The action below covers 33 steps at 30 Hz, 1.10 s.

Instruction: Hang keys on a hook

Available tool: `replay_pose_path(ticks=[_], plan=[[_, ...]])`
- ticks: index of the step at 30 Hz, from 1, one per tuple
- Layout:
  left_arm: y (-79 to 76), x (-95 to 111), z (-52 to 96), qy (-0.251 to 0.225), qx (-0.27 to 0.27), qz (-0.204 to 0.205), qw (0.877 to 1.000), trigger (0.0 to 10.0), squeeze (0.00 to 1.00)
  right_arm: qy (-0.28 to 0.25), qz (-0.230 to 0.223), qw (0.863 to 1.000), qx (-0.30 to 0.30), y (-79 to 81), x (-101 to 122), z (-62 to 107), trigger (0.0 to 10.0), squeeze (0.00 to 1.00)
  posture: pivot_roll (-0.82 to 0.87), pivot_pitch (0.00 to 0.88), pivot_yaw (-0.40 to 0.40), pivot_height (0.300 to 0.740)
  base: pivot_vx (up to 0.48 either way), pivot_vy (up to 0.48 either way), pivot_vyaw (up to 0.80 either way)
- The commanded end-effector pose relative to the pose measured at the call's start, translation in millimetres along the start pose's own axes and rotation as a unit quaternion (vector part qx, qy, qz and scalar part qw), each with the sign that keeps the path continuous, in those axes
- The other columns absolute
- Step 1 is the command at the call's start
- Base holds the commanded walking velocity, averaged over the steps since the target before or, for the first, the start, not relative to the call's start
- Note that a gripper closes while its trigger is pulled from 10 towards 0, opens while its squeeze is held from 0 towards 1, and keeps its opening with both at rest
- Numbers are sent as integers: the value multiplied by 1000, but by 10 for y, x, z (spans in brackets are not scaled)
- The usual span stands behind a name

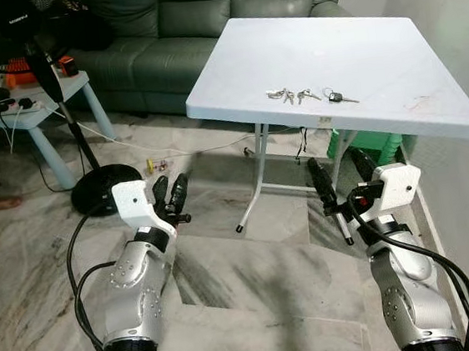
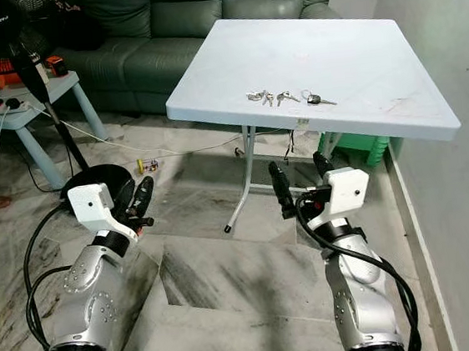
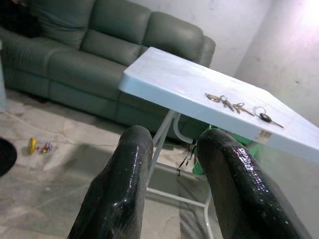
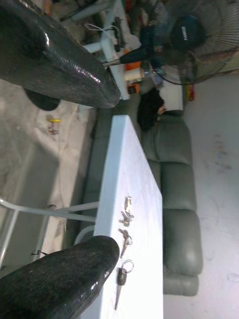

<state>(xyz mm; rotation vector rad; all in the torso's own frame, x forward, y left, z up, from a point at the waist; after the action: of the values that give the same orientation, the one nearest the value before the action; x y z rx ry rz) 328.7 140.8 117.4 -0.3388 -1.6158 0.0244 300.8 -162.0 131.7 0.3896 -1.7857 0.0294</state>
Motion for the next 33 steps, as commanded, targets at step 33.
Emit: replay_pose_path(ticks=[33], plan=[[141, 20, -4, 72, 28, -83, 994, 10000, 0, 65, 36, 992, -104, -291, -66, 122, 10000, 0, 92, 0, -42, 740, 0, 0, 0]])
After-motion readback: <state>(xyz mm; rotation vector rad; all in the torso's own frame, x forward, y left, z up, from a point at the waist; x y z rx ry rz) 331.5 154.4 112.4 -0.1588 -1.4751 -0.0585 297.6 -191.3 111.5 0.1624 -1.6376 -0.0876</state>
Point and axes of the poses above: a point about 5 cm out from each wrist's last joint towards the gripper, its own z axis pointing back from the gripper into the wrist, its own x axis along the axis of the wrist's last joint, y = z × x, the point moved 1 cm from there along -z, pointing out of the wrist towards the gripper, and after that the axes turned 5 degrees about -z, right-handed, at the moved point
